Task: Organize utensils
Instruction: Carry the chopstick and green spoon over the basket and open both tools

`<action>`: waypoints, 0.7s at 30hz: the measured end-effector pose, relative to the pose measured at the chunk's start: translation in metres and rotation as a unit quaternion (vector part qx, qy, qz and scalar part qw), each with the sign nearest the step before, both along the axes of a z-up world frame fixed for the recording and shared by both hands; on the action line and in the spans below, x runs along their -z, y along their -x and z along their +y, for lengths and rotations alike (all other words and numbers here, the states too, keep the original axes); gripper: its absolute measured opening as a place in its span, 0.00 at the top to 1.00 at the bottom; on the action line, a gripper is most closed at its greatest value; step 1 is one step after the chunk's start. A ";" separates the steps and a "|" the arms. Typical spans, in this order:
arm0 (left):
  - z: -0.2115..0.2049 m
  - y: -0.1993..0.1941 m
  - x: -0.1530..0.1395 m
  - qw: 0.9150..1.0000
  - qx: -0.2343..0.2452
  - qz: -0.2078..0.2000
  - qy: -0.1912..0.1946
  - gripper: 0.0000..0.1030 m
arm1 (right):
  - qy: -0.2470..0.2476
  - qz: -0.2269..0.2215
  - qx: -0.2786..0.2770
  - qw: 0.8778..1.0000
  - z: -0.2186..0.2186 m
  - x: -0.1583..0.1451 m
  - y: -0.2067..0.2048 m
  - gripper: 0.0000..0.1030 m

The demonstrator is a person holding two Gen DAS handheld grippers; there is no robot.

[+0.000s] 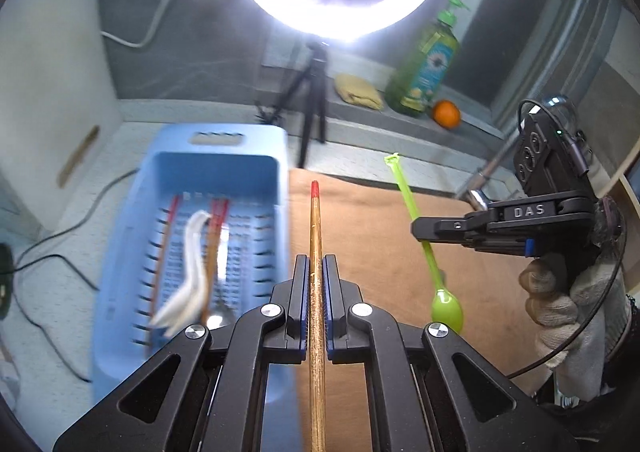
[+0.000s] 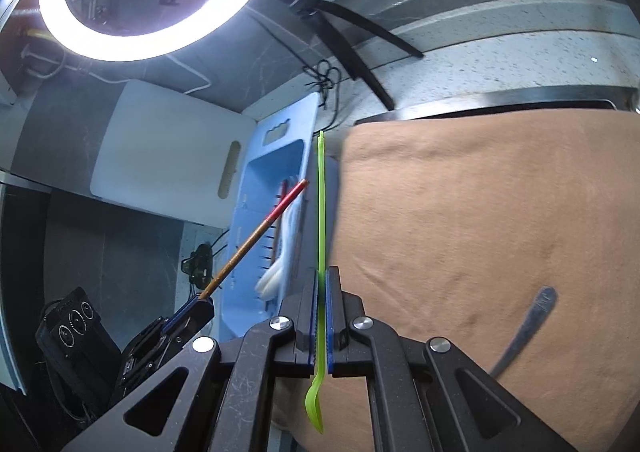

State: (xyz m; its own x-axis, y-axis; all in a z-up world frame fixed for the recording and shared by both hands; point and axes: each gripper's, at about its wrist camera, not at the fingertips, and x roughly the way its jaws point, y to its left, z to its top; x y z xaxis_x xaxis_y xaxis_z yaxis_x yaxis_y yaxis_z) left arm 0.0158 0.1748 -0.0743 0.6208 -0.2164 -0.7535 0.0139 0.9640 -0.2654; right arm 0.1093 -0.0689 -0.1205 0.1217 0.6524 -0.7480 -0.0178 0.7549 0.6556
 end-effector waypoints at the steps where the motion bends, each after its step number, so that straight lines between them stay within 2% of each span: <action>1: 0.006 0.001 0.000 1.000 -0.006 0.000 0.000 0.95 | -0.003 -0.001 -0.004 1.000 0.008 -0.001 -0.002 0.97; 11: 0.061 0.002 0.023 0.999 -0.046 0.025 0.005 0.95 | -0.009 0.007 -0.036 0.999 0.083 0.010 -0.012 0.97; 21: 0.082 -0.006 0.045 0.997 -0.049 0.055 0.012 0.95 | 0.013 0.023 -0.044 0.999 0.122 0.039 -0.016 0.97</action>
State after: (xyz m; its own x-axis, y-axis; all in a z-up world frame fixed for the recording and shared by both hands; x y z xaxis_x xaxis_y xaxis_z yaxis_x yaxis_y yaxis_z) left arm 0.0218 0.2565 -0.1195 0.5540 -0.1773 -0.8134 -0.1112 0.9525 -0.2834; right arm 0.1252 0.0528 -0.1592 0.0291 0.6394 -0.7684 -0.0547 0.7686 0.6374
